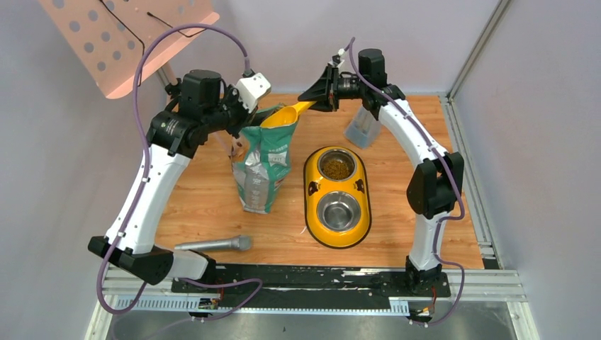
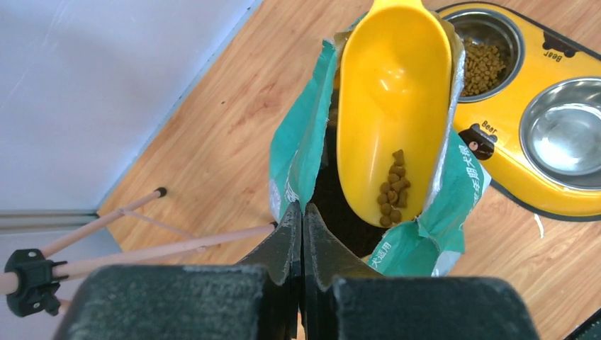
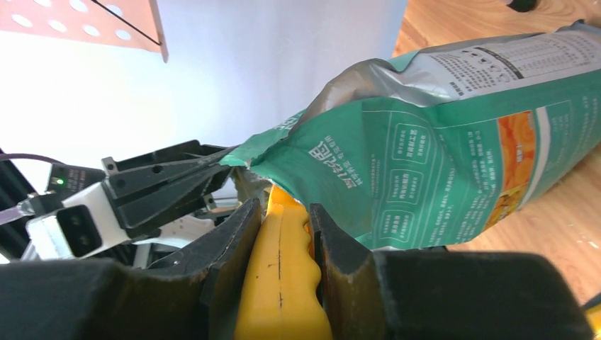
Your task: Serve the pet food
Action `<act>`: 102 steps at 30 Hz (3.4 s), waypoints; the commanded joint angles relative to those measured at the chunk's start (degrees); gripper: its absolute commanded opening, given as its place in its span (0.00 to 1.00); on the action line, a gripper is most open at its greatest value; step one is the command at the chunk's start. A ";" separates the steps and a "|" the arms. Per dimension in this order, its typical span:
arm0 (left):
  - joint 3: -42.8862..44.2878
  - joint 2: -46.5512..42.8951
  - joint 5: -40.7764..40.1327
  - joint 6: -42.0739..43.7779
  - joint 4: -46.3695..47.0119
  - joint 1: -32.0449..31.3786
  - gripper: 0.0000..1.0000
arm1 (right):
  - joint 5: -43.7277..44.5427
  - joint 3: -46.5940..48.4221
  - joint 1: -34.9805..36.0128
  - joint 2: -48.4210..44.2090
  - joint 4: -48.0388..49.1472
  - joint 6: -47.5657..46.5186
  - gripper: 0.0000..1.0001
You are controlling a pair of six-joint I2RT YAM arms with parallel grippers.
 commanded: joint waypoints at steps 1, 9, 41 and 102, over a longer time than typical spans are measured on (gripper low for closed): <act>5.06 -0.54 -2.96 1.60 1.07 0.54 0.00 | 0.94 2.20 -1.32 -0.42 5.47 9.59 0.00; 7.34 1.22 -3.45 0.30 2.18 0.39 0.00 | 2.36 2.66 -1.90 -2.93 5.10 10.20 0.00; 5.94 1.46 -5.18 1.89 5.02 0.31 0.00 | -6.82 -7.53 -14.12 -13.90 16.09 10.82 0.00; -2.07 -8.67 -1.99 -2.35 12.87 0.30 0.00 | 41.03 -32.31 -10.70 -25.11 -6.06 -66.87 0.00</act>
